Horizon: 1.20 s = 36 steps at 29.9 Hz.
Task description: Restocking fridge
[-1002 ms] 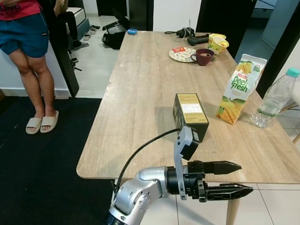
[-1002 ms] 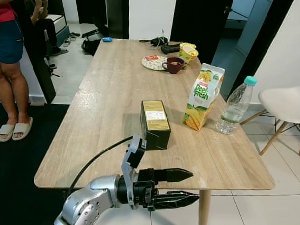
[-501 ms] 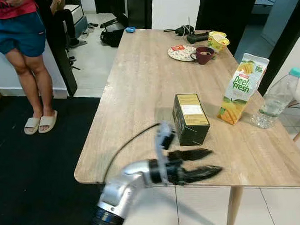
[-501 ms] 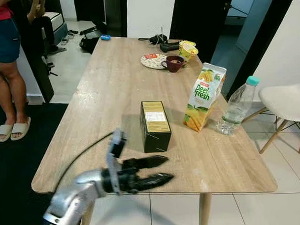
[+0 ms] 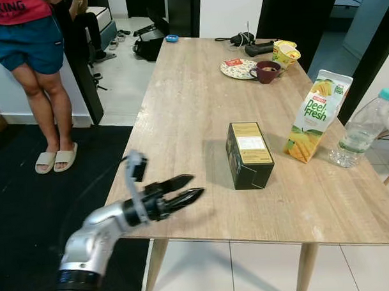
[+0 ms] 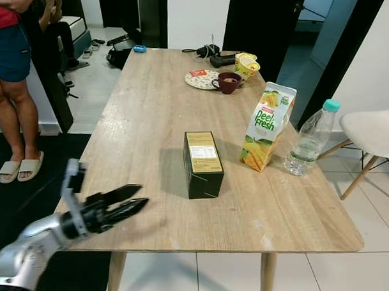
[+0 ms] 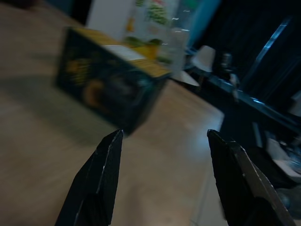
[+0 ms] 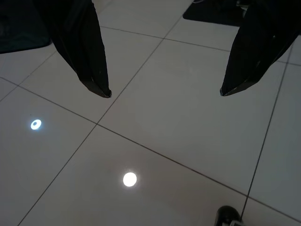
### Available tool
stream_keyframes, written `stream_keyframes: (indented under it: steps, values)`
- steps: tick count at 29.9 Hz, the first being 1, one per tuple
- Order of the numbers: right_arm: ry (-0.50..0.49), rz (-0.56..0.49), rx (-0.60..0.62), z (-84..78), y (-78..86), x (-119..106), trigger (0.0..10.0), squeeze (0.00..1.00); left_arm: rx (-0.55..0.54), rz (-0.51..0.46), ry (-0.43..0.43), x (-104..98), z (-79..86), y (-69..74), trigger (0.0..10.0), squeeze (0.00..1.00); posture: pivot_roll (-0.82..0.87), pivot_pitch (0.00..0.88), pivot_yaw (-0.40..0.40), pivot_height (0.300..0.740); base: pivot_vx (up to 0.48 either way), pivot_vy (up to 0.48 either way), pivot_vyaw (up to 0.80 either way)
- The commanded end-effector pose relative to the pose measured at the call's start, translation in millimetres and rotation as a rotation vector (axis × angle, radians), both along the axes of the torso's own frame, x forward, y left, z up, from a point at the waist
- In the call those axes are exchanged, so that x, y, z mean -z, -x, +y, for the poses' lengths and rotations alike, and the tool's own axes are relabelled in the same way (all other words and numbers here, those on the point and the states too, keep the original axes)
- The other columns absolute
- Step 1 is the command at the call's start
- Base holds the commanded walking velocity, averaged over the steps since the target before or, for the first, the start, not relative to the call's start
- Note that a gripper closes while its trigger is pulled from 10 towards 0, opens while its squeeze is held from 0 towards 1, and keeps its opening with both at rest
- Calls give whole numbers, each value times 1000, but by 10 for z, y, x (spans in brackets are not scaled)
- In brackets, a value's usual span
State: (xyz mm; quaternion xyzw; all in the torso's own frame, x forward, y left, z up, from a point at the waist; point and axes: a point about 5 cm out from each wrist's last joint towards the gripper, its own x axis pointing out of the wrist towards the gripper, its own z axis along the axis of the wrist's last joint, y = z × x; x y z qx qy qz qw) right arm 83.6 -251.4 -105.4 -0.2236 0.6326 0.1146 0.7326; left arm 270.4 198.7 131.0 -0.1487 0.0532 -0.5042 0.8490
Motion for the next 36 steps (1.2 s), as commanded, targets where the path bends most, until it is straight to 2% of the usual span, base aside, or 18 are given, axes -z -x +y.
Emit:
stream_keyframes:
  steps: [1, 2, 3, 5, 6, 8, 11, 12, 14, 15, 17, 22, 23, 26, 30, 32, 35, 36]
  values:
    - [4, 6, 22, -11, 31, 4, 10000, 0, -33, -2, -22, 5, 146, 18, 10000, 0, 73, 0, -69, 740, 0, 0, 0]
    - [2, 8, 25, 2, 37, 9, 10000, 0, -106, 28, -51, 45, 404, 53, 10000, 0, 77, 0, -70, 740, 0, 0, 0]
    - [1, 9, 26, 7, 39, 11, 10000, 0, -136, 43, -65, 67, 509, 74, 10000, 0, 77, 0, -68, 740, 0, 0, 0]
    - [1, 11, 25, 11, 43, 13, 10000, 0, -204, 70, -85, 103, 710, 112, 10000, 0, 77, 0, -66, 740, 0, 0, 0]
    - [1, 11, 25, 11, 43, 13, 10000, 0, -204, 70, -85, 103, 710, 112, 10000, 0, 77, 0, -66, 740, 0, 0, 0]
    - [2, 11, 27, 6, 45, 12, 10000, 0, -265, 92, -91, 124, 875, 140, 10000, 0, 79, 0, -66, 740, 0, 0, 0]
    - [7, 12, 29, -10, 48, 9, 10000, 0, -389, 167, -147, 242, 1223, 257, 10000, 0, 80, 0, -66, 740, 0, 0, 0]
    - [7, 12, 29, -10, 48, 9, 10000, 0, -389, 167, -147, 242, 1223, 257, 10000, 0, 80, 0, -66, 740, 0, 0, 0]
    - [10, 11, 34, -20, 45, 5, 10000, 0, -498, 218, -157, 305, 1481, 364, 10000, 0, 77, 0, -64, 740, 0, 0, 0]
    - [10, 11, 34, -20, 45, 5, 10000, 0, -498, 218, -157, 305, 1481, 364, 10000, 0, 77, 0, -64, 740, 0, 0, 0]
    - [11, 8, 38, -26, 33, 1, 10000, 0, -596, 263, -166, 358, 1695, 493, 10000, 0, 78, 0, -61, 740, 0, 0, 0]
    - [10, 4, 41, -23, 16, -1, 10000, 0, -704, 304, -173, 398, 1895, 644, 10000, 0, 83, 0, -59, 740, 0, 0, 0]
    - [8, 3, 41, -12, 10, 1, 10000, 0, -789, 334, -165, 442, 1999, 736, 10000, 0, 88, 0, -54, 740, 0, 0, 0]
    - [6, 3, 41, 1, 13, 5, 10000, 0, -857, 378, -173, 536, 2049, 818, 10000, 0, 88, 0, -53, 740, 0, 0, 0]
    - [-1, 7, 42, 39, 27, 19, 10000, 0, -998, 633, -287, 1134, 1911, 1168, 10000, 0, 87, 0, -49, 740, 0, 0, 0]
    - [-2, 7, 41, 42, 26, 19, 10000, 0, -1022, 677, -318, 1239, 1864, 1221, 10000, 0, 87, 0, -49, 740, 0, 0, 0]
    - [-1, 8, 36, 53, 24, 22, 10000, 0, -1121, 762, -396, 1512, 1701, 1350, 10000, 0, 77, 0, -44, 740, 0, 0, 0]
    - [0, 7, 34, 59, 18, 23, 10000, 0, -1116, 845, -440, 1749, 1465, 1470, 10000, 0, 69, 0, -51, 740, 0, 0, 0]
